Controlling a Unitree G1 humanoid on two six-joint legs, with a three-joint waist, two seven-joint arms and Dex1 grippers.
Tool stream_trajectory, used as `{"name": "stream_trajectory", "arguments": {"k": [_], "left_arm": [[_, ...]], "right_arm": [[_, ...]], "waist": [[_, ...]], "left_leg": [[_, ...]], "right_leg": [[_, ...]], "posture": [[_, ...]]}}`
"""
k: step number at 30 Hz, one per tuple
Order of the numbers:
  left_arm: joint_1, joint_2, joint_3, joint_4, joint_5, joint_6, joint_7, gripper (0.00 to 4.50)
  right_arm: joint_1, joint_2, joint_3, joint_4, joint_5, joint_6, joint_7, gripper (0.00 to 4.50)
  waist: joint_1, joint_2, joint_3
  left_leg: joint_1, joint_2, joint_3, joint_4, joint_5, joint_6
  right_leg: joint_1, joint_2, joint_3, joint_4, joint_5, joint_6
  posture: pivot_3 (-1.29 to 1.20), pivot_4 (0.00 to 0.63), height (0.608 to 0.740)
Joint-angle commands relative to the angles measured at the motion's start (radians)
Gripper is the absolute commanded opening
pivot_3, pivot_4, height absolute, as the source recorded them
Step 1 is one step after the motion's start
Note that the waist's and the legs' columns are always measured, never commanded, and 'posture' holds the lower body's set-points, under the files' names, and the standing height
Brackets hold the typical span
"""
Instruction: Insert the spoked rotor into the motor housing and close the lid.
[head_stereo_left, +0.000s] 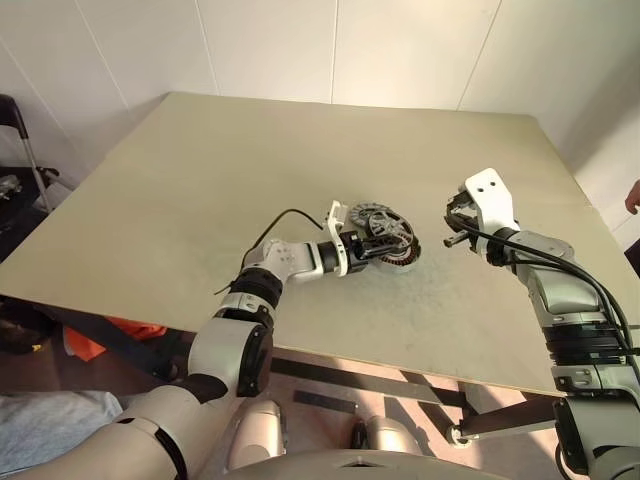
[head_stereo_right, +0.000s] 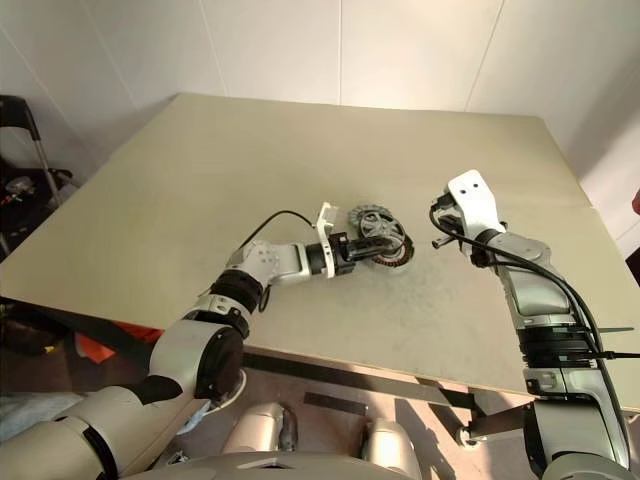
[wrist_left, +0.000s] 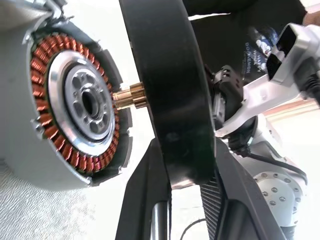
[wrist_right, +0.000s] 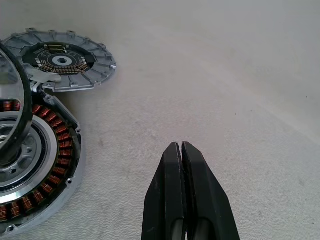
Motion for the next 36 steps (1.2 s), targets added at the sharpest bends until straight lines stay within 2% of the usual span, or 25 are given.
{"name": "stream_trajectory", "arguments": {"k": [1, 22, 36], "left_arm": [[-0.067, -0.092, 0.005, 0.034, 0.009, -0.028, -0.032, 0.41], [-0.190, -0.127, 0.049, 0.237, 0.070, -0.149, -0.089, 0.41], [-0.213, -0.160, 0.071, 0.282, 0.104, -0.167, -0.094, 0.41]], "right_arm": [[0.001, 0.001, -0.028, -0.062, 0.006, 0.006, -0.008, 0.00], [0.032, 0.008, -0.026, -0.132, 0.013, 0.039, -0.003, 0.00], [0.046, 0.006, -0.037, -0.165, 0.018, 0.061, -0.008, 0.00]], "waist": [[0.000, 0.000, 0.000], [0.003, 0.000, 0.000], [0.012, 0.000, 0.000]], "left_leg": [[0.000, 0.000, 0.000, 0.000, 0.000, 0.000], [0.000, 0.000, 0.000, 0.000, 0.000, 0.000], [0.000, 0.000, 0.000, 0.000, 0.000, 0.000]], "right_leg": [[0.000, 0.000, 0.000, 0.000, 0.000, 0.000], [0.000, 0.000, 0.000, 0.000, 0.000, 0.000], [0.000, 0.000, 0.000, 0.000, 0.000, 0.000]], "posture": [[0.00, 0.000, 0.740], [0.00, 0.000, 0.740], [0.00, 0.000, 0.740]]}}
